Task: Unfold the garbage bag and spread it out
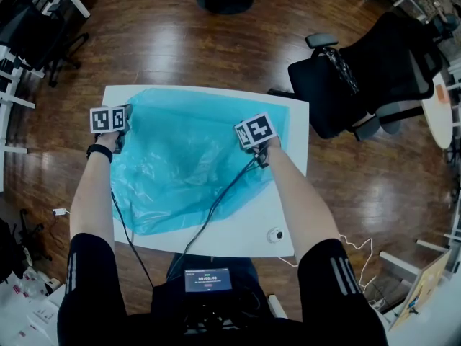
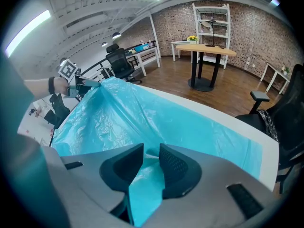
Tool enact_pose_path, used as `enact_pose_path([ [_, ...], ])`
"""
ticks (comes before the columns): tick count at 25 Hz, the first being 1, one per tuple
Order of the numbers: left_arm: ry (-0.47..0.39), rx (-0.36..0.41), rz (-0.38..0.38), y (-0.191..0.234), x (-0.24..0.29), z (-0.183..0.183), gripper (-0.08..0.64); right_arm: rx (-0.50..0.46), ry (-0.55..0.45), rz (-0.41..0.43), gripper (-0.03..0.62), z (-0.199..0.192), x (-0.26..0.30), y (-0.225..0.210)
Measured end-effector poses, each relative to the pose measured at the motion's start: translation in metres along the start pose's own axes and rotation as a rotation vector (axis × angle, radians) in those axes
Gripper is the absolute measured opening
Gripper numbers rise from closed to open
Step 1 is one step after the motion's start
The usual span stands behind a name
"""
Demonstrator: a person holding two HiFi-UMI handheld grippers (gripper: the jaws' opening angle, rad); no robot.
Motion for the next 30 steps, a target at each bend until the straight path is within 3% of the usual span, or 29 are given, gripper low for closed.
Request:
enact_pose_path([
  [10, 0.042, 0.020, 0.074, 0.002, 0.013, -0.017, 0.012, -0.008, -0.027, 0.025, 0.140, -0.004, -0.010, -0.008],
  [15, 0.047, 0.007, 0.094, 0.004, 0.016, -0.024, 0.012, -0.069, -0.117, 0.052, 0.143, 0.016, -0.049, -0.001],
  [18, 0.049, 0.004, 0.099, 0.004, 0.017, -0.024, 0.012, -0.114, -0.154, 0.114, 0.164, 0.023, -0.082, 0.025],
  [23, 0.040, 0.004, 0.093, 0.003, 0.019, -0.021, 0.012, -0.064, -0.210, 0.276, 0.233, 0.008, -0.136, 0.061],
  [30, 0.025, -0.015, 0.078, 0.003, 0.018, -0.022, 0.012, -0.014, -0.219, 0.261, 0.233, -0.027, -0.174, 0.053],
])
Point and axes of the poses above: the fingertips, and each gripper's own axes: x forward along the fingers, y to its left, z out of its top, the point moved 5 cm from there along -x, backward along the fingers, and after that the axes turned 6 degrees about -y, right-handed, at the moved point
